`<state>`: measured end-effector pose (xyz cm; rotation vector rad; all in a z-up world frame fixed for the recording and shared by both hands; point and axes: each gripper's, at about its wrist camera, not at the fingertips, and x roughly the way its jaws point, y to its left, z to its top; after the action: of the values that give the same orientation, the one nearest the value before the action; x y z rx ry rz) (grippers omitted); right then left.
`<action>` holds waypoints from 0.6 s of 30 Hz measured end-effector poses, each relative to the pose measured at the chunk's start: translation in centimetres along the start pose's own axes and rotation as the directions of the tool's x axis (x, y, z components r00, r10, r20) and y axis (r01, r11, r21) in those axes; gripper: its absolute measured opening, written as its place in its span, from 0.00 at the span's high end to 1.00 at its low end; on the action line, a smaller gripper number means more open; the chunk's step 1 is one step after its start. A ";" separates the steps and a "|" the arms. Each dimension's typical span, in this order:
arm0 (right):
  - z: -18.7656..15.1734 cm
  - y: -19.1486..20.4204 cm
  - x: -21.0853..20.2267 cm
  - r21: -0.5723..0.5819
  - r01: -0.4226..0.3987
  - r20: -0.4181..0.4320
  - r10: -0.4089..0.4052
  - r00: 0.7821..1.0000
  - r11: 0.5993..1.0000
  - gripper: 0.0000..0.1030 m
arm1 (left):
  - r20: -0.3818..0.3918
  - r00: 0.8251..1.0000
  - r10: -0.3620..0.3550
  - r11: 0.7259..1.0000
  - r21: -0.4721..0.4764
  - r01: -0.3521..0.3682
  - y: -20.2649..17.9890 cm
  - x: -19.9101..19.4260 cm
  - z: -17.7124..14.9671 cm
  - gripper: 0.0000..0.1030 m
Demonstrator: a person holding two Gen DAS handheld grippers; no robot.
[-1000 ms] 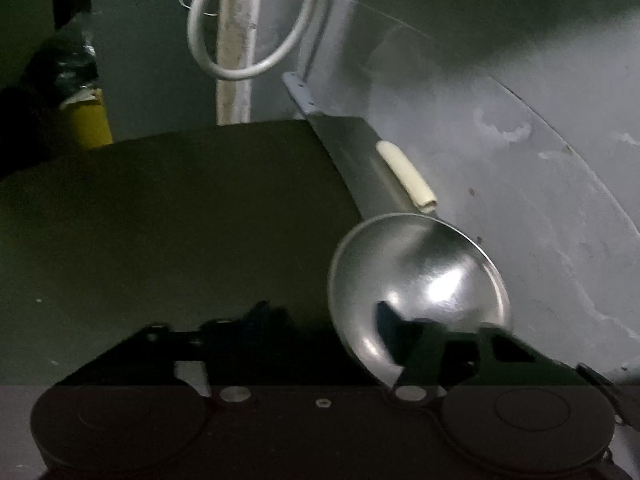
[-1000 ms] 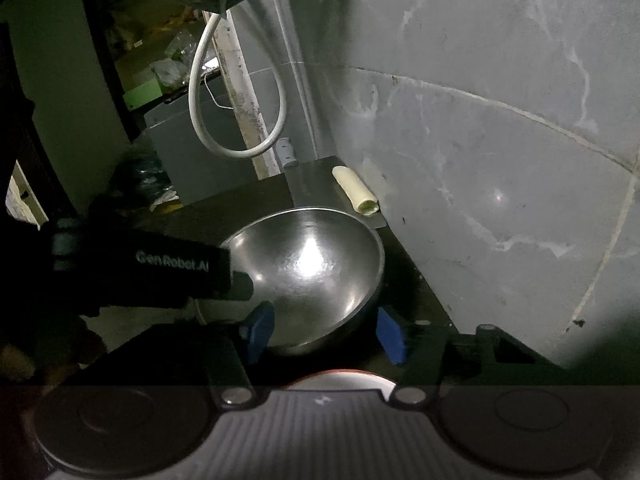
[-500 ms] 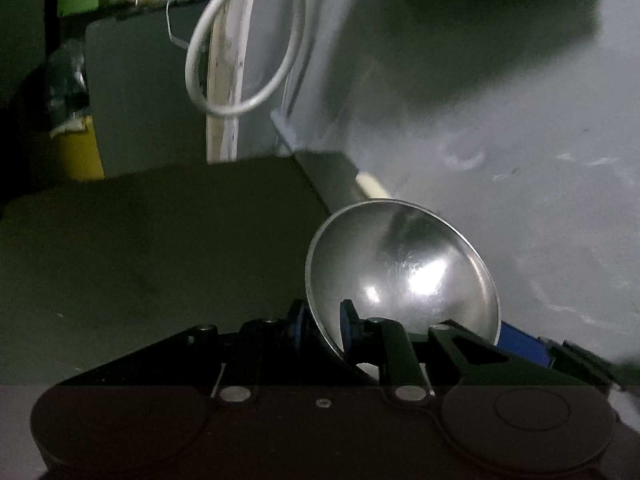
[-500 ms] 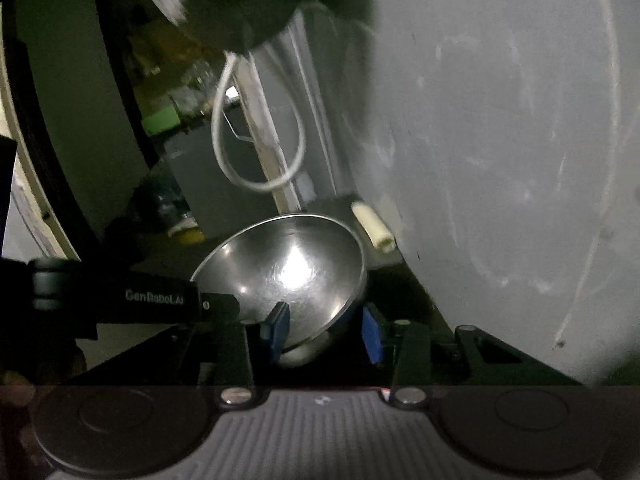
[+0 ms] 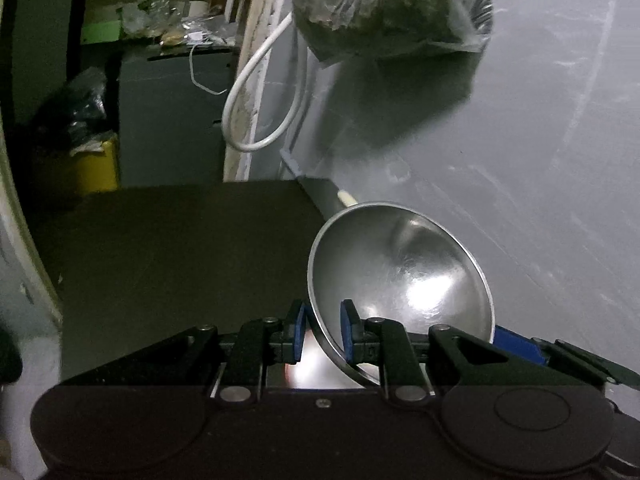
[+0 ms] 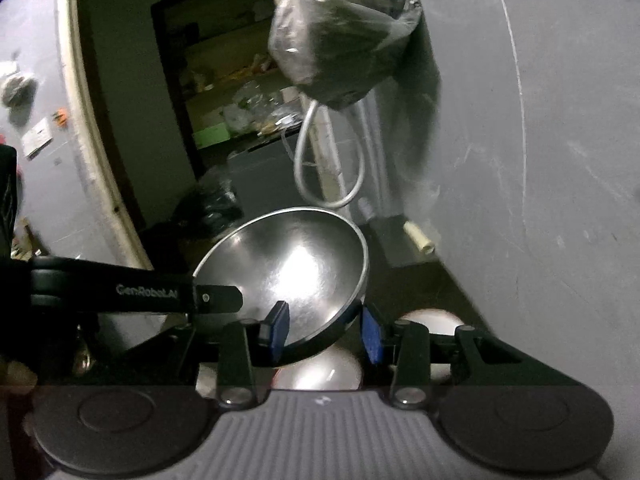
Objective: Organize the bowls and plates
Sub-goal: 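Lift the steel bowl with both grippers and carry it toward the plate stack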
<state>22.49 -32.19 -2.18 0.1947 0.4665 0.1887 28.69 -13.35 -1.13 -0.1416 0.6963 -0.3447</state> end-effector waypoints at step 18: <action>-12.2 5.5 -9.6 0.007 -0.156 -0.347 0.149 0.926 0.988 0.58 | -0.253 0.967 -0.019 0.990 -0.143 -0.018 4.8 -11.6 -15.8 0.78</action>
<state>7.76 -27.31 -7.50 0.1778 0.8015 0.3840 11.37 -4.88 -7.33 -0.2382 0.9761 -0.3155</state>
